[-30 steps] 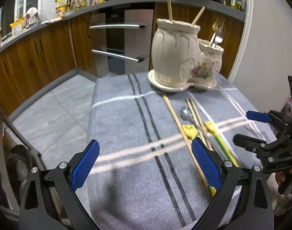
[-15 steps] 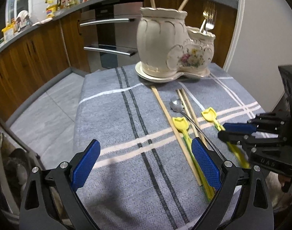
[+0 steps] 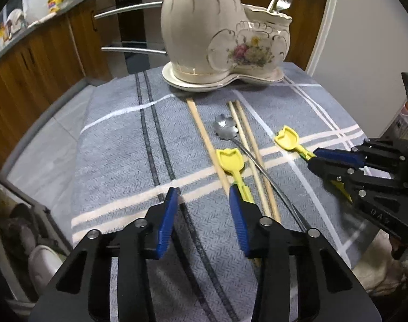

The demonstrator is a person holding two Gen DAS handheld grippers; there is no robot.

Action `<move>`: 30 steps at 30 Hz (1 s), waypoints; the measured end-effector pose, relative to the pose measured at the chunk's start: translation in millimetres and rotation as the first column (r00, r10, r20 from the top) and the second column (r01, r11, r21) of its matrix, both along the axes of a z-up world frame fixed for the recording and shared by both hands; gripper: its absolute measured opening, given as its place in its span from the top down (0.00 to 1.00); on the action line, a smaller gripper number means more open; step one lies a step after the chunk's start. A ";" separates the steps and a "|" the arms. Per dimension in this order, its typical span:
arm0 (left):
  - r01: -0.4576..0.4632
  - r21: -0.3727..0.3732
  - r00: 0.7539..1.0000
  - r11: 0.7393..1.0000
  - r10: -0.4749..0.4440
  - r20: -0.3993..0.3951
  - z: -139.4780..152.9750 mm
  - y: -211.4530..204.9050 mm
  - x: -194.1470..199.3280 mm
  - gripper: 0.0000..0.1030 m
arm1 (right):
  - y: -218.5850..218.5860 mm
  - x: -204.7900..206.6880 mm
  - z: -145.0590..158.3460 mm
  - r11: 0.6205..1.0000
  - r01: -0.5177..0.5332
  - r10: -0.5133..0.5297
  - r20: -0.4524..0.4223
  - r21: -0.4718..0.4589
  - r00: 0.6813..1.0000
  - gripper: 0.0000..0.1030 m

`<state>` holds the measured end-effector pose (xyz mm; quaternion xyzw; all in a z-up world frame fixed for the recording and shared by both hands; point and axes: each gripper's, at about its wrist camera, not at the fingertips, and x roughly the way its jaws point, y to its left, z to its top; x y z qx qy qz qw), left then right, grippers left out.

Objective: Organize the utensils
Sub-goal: 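Grasp a wooden chopstick with the left tool while the right tool grasps a yellow-handled spoon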

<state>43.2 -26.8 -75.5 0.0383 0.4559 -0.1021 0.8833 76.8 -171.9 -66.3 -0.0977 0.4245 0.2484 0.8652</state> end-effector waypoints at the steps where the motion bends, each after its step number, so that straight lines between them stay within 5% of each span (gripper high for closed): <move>1: 0.001 -0.014 1.000 1.000 -0.001 -0.009 0.2 -0.7 1.2 0.60 | -0.4 0.7 0.0 1.000 0.002 -0.002 -0.001 0.003 1.000 0.90; 8: -0.008 0.039 1.000 0.999 0.008 -0.005 -1.6 -12.2 14.6 0.63 | -5.2 0.9 -0.3 1.000 0.008 -0.008 0.000 0.017 1.000 0.90; 10: -0.018 0.056 1.000 0.998 0.018 0.004 -2.0 -12.6 20.3 0.77 | -5.2 2.4 -1.5 1.000 0.010 -0.010 -0.003 0.021 1.000 0.90; 11: -0.018 0.060 1.000 0.998 0.018 0.006 -1.6 -12.2 22.6 0.92 | -5.1 1.9 -1.5 1.000 0.008 -0.008 -0.002 0.022 1.000 0.90; 12: -0.014 0.061 1.000 0.998 0.014 0.004 -1.4 -10.9 23.7 0.93 | -5.1 1.0 -1.5 1.000 0.005 -0.005 -0.001 0.022 1.000 0.90; 20: 0.102 0.072 0.992 0.992 -0.096 -0.078 3.0 9.2 5.8 0.93 | -8.1 0.8 -1.4 0.999 -0.047 0.047 -0.028 0.007 0.999 0.90; 30: 0.038 0.126 0.999 0.991 -0.035 -0.029 0.1 6.0 16.0 0.80 | 0.7 9.1 -1.1 0.998 -0.045 0.043 -0.046 -0.038 0.998 0.80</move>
